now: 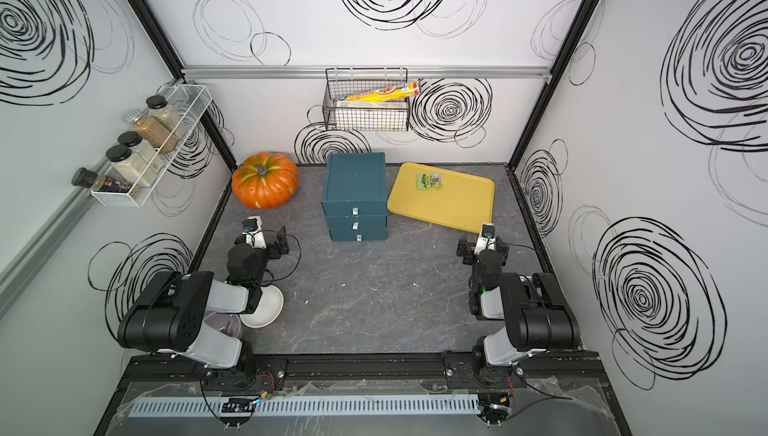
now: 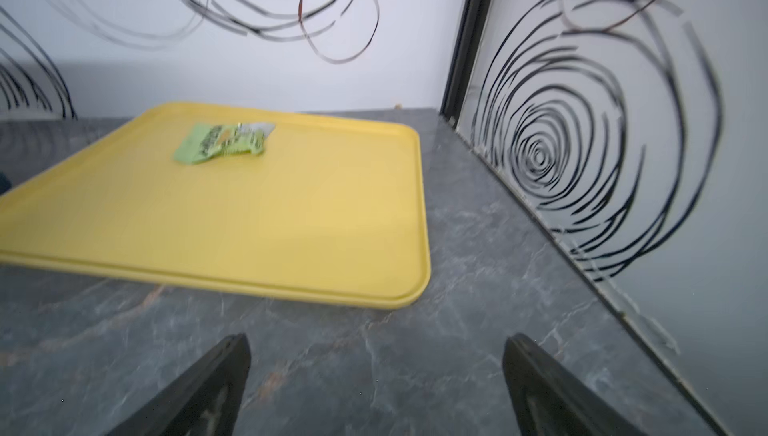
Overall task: Place the plugs into the drawer by color
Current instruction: Reset both arms
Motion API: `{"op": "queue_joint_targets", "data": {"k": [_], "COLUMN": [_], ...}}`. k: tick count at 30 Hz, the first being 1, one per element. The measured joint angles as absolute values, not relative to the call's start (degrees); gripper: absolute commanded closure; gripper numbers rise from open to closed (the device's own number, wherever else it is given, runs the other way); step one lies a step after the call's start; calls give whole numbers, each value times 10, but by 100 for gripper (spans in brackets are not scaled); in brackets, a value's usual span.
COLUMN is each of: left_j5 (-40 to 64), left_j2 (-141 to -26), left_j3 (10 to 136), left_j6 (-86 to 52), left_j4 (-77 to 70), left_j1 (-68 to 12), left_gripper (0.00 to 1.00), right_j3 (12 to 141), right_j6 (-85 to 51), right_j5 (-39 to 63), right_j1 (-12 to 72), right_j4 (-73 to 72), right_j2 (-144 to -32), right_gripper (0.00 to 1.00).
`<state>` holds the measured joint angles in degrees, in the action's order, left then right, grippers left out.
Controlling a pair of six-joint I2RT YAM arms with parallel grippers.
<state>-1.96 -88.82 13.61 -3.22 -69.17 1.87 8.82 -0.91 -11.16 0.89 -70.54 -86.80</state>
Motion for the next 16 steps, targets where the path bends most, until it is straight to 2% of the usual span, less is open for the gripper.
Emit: {"op": "queue_joint_targets", "data": {"k": [7, 16], "left_j5": [-9, -8], "left_j2": [-888, -888], "left_j3": [136, 136], "left_j6": [-32, -32], "left_j4": [-706, -707], "left_j1": [19, 19], "left_gripper": [1, 1], "right_j3": [90, 98], "right_j6": [-2, 0], "right_j5": [-36, -13], "right_j1": [9, 9], "right_j4": [-755, -749], "right_j2": [-870, -871], "right_gripper": [0, 0]}}
